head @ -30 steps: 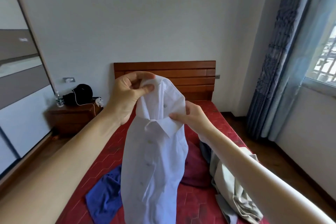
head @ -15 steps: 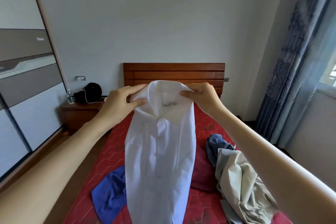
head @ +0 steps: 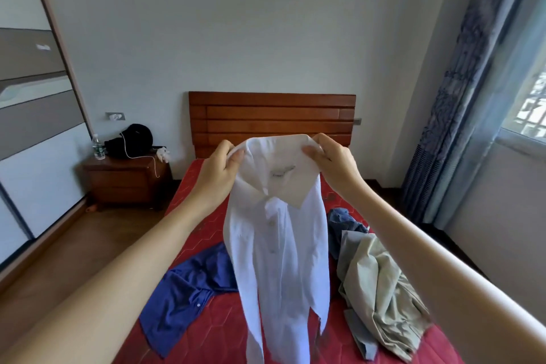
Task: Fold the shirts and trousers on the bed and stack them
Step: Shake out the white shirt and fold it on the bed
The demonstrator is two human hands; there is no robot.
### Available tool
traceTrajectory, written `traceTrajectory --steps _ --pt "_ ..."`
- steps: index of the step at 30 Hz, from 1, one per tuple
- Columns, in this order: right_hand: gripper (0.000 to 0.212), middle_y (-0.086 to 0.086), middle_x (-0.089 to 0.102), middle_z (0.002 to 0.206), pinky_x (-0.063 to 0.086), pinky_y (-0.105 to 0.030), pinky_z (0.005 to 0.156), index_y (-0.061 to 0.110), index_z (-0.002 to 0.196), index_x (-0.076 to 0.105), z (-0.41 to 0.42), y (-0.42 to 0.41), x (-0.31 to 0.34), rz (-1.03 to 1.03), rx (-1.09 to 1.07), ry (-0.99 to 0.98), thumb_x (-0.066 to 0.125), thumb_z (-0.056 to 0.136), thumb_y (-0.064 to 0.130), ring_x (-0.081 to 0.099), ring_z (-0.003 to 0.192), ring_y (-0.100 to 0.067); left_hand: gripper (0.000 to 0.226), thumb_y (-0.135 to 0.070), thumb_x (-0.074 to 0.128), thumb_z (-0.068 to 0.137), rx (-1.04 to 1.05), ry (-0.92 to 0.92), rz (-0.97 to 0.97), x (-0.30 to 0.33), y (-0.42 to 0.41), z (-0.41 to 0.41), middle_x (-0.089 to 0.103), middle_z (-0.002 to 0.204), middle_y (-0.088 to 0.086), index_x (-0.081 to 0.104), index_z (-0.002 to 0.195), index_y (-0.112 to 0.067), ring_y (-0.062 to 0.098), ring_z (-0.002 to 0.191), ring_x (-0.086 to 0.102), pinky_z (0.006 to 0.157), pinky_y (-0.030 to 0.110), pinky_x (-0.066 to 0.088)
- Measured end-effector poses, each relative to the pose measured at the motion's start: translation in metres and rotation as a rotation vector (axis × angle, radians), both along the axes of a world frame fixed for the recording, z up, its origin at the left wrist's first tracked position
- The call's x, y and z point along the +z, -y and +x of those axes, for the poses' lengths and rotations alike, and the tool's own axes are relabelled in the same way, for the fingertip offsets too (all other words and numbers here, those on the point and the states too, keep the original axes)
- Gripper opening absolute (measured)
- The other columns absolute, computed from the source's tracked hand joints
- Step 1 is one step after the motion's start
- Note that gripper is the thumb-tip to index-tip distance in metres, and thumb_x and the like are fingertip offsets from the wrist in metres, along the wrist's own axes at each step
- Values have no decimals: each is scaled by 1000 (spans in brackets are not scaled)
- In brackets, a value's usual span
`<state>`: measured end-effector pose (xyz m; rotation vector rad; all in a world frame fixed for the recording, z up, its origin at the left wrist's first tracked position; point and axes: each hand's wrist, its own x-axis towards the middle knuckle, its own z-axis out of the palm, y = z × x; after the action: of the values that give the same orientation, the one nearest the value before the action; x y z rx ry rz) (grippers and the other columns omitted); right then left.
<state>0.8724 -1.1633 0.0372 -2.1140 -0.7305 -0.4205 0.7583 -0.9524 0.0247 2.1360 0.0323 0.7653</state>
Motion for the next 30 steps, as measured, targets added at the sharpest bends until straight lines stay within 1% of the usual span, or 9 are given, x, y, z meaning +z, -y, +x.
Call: traceTrajectory --steps 3,6,11,15,18,22,24,26,30 --pt "19 -3 69 89 54 -42 68 28 103 60 6 3 -2 -51 -69 18 51 96 43 64 78 -27 32 -32 35 104 20 -56 13 -1 7 11 44 68 0 47 88 -7 8 58 41 49 14 34" --pt "22 -2 69 89 54 -40 66 28 108 61 9 7 -2 -56 -92 33 51 96 43 64 76 -24 27 -33 35 104 15 -79 14 0 12 18 49 70 -5 48 89 -15 6 61 45 51 9 36" --pt "19 8 63 72 44 -28 55 17 88 66 13 12 2 -15 -86 3 60 92 35 58 67 -18 26 -48 63 87 -150 -153 -2 5 3 19 63 89 -14 59 100 -25 -3 77 60 62 11 45" --pt "27 0 68 74 52 -33 60 8 79 71 13 11 5 54 -87 -83 71 85 34 62 67 -21 42 -42 73 80 -144 -243 -45 5 0 17 64 70 3 66 82 -1 19 66 58 62 34 44" --pt "29 7 61 65 43 -23 52 9 71 68 7 4 7 59 -195 -93 75 80 35 53 58 -9 41 -31 73 84 52 -215 23 6 8 18 48 56 0 55 65 -1 14 54 43 52 25 31" --pt "22 5 60 69 44 -25 54 12 74 63 -13 -20 11 89 -336 -53 67 85 31 56 63 -13 46 -26 69 85 183 -174 -39 14 32 24 38 52 0 40 53 -12 15 49 36 48 27 24" --pt "22 4 61 68 39 -24 51 12 76 62 -25 -32 14 136 -330 -22 64 87 31 54 60 -11 42 -26 67 87 172 -155 -181 22 42 26 49 58 8 48 57 -4 22 54 47 50 30 34" --pt "21 5 61 66 33 -20 49 12 78 62 -38 -40 16 174 -299 24 61 89 30 51 55 -7 40 -27 62 92 121 -115 -317 29 49 26 65 76 20 60 75 9 33 71 64 63 43 54" --pt "14 5 67 69 40 -19 51 12 82 69 -56 -48 13 268 -215 137 62 90 21 56 57 -7 31 -26 51 100 41 -49 -420 35 52 21 70 90 17 67 94 1 28 84 70 75 49 60"
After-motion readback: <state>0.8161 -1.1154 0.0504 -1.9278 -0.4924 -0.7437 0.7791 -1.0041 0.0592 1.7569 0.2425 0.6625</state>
